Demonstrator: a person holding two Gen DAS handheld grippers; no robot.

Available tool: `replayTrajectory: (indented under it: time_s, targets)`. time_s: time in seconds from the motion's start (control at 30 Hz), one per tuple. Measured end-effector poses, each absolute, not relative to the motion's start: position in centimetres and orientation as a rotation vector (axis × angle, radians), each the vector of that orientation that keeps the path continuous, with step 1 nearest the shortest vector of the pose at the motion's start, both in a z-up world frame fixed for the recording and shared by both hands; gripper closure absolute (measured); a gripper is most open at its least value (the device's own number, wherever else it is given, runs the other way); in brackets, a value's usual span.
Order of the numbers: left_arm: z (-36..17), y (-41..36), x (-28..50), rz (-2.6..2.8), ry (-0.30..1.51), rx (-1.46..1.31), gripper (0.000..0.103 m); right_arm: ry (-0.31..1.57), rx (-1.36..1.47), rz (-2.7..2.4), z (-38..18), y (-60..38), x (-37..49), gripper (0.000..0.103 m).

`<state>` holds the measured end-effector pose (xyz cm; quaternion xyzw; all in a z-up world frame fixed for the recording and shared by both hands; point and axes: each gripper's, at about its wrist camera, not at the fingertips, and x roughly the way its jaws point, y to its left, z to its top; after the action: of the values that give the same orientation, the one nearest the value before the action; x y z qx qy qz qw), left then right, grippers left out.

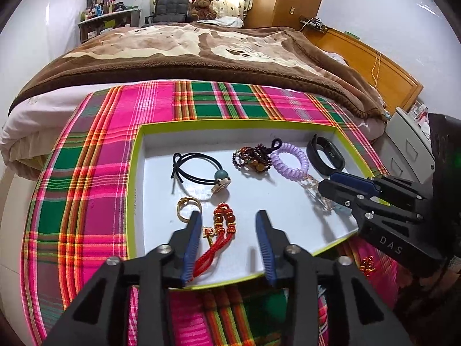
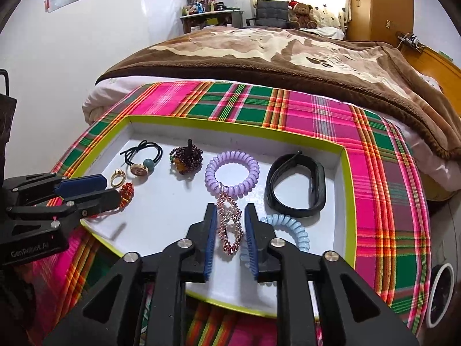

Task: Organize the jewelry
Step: 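Carry the red tassel and silver pendant into the box and open both grippers, then grasp the gold and red tassel ornament with the right gripper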

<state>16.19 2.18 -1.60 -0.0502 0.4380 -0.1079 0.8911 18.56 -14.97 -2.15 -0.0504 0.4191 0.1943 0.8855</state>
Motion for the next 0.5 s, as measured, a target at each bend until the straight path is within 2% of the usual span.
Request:
replayTrajectory:
  time_s: [0.07,0.5]
  targets:
    - [-1.3,2.0,15.8,-0.225,0.904,-0.104,0.057,0.865,-0.092,0.406,-1.9,-15.1,18.3,0.064]
    - [0.7,1.7,12.5,-0.205,0.862,-0.114,0.053,0.82,-0.02,0.395,0.1,-16.7,15.6,0.063]
